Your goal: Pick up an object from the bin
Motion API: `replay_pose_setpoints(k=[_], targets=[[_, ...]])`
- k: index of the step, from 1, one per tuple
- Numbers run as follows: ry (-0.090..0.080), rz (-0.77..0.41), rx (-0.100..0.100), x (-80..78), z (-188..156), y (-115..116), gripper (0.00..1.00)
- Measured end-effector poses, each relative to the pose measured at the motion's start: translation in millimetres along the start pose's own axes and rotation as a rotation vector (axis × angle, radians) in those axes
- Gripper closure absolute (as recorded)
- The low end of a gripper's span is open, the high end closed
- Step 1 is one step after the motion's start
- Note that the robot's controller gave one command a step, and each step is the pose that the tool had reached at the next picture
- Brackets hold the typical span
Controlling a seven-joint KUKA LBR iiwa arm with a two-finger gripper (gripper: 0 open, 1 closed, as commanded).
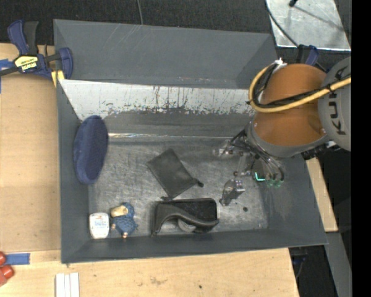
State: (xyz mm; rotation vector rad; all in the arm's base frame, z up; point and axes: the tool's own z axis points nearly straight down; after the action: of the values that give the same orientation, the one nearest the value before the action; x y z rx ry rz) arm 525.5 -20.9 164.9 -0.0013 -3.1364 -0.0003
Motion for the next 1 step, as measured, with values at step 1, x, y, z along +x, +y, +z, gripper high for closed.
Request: replay_pose_setpoints(k=[1], targets=[[-0.010,0.001,-0.004,-32.7,25.0,70.5,0.00]])
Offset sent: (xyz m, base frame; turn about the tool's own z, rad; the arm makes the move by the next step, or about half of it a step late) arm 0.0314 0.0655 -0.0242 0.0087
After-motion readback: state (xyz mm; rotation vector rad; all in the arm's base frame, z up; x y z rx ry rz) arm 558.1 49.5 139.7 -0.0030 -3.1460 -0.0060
